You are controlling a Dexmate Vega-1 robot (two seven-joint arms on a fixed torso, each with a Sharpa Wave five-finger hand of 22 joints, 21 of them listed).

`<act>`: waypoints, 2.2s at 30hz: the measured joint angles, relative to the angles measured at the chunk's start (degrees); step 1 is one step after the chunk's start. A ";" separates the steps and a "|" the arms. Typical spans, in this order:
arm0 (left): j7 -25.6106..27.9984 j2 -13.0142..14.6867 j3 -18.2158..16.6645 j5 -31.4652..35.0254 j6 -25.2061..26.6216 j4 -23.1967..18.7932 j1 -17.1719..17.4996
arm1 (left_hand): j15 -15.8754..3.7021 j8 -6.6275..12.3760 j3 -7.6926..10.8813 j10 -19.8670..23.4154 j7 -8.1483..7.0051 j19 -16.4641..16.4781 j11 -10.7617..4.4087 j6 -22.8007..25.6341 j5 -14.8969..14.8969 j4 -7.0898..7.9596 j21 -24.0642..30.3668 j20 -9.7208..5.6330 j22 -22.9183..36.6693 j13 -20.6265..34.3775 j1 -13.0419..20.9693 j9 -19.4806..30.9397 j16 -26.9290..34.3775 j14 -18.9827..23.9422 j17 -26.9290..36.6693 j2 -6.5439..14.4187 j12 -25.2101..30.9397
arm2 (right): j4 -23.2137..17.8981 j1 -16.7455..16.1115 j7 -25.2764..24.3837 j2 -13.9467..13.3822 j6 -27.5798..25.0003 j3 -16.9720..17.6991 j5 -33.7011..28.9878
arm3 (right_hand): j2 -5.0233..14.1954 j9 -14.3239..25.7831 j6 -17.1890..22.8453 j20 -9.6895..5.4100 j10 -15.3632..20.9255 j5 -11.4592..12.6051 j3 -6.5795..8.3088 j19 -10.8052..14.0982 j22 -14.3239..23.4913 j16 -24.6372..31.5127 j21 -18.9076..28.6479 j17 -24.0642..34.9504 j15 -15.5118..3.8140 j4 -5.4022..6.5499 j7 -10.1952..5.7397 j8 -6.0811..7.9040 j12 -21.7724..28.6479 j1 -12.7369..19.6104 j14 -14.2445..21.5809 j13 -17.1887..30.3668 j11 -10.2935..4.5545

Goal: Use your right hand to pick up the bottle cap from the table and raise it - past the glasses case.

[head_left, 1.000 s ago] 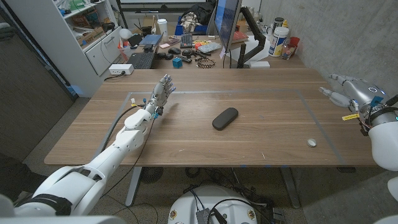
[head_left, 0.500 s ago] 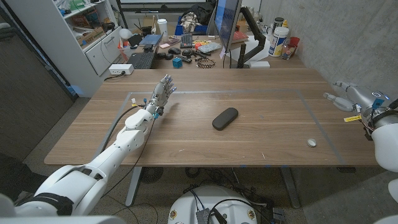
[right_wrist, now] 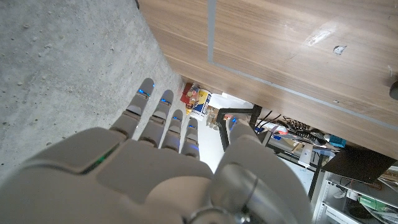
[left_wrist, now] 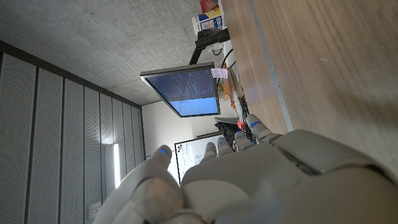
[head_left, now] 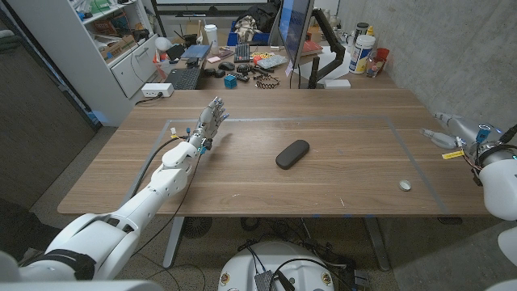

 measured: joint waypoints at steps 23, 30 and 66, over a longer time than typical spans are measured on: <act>-0.41 -0.59 0.44 0.29 -0.16 0.45 -0.53 | 0.00 0.00 0.00 0.00 0.00 0.00 0.00 0.00 0.00 0.00 0.00 0.00 0.00 0.00 0.00 0.00 0.00 0.00 0.00 0.00 0.00 | 0.08 -0.68 7.21 -2.89 -5.48 -1.87 -5.11 | -2.00 0.00 -0.31 -1.73 -0.54 0.46 -0.49 -0.82 -0.01 -0.95 0.00 0.53 -0.01 -2.05 -4.28 0.27 -0.20 2.55 0.01 -0.01 0.06; -0.34 -0.80 0.53 0.37 -0.16 0.39 -0.56 | 0.00 0.00 0.00 0.00 0.00 0.00 -0.01 0.00 0.00 0.00 -0.40 0.00 0.00 0.00 0.00 0.00 0.00 0.00 0.00 0.00 0.00 | 0.32 -1.03 8.16 -3.12 -5.55 -1.68 -5.36 | -2.14 0.12 -0.70 -3.28 -0.54 0.46 -0.48 -0.63 -0.01 -0.67 0.00 0.53 0.11 -2.05 -6.49 0.27 0.25 2.41 0.73 0.00 0.06; -1.03 -1.37 0.49 0.05 -1.02 0.77 -0.63 | 0.00 0.00 -0.24 0.22 -0.32 0.00 0.20 0.32 0.00 0.23 -0.61 0.00 0.00 0.00 -0.48 0.00 0.00 0.00 0.00 0.13 0.00 | 1.31 -0.42 16.16 -6.90 -10.51 -5.47 -8.63 | -4.99 0.84 0.44 -6.31 4.30 2.19 -1.91 0.34 0.04 -0.28 0.46 1.16 -0.11 -2.67 -7.47 1.72 2.24 4.07 3.64 0.55 -1.09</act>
